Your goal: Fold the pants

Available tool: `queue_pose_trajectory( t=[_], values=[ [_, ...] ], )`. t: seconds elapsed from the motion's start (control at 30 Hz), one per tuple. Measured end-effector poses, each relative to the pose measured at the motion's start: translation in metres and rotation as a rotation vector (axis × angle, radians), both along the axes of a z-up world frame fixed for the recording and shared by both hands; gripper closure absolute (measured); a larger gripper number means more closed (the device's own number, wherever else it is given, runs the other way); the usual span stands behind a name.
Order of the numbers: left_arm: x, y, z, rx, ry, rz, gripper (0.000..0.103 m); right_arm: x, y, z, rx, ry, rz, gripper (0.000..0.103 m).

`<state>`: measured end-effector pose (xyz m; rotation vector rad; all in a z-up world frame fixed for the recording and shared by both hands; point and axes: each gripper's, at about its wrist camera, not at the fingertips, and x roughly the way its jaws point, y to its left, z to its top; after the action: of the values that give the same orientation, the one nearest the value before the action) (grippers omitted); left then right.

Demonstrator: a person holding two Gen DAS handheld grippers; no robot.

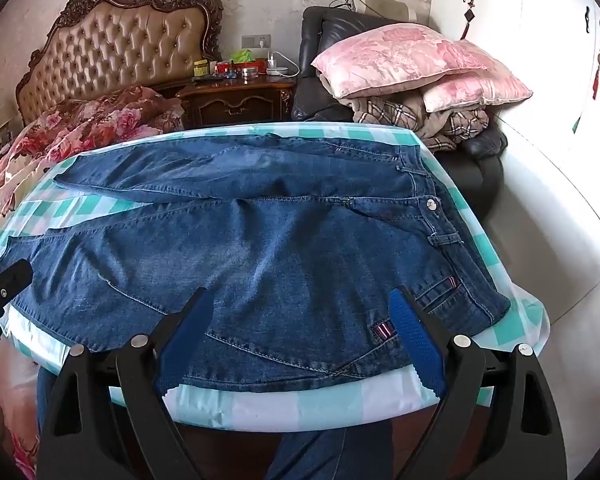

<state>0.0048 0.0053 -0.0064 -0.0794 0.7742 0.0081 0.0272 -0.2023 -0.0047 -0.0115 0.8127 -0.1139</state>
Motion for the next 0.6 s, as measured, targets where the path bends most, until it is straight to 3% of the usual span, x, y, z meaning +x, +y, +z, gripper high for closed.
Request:
queue_pose_trajectory(
  t=[0.6],
  values=[
    [0.0002,-0.008,0.0036,0.001,0.007,-0.008,0.002,0.0005,-0.0017,-0.0025,0.007,0.001,-0.006,0.017]
  ],
)
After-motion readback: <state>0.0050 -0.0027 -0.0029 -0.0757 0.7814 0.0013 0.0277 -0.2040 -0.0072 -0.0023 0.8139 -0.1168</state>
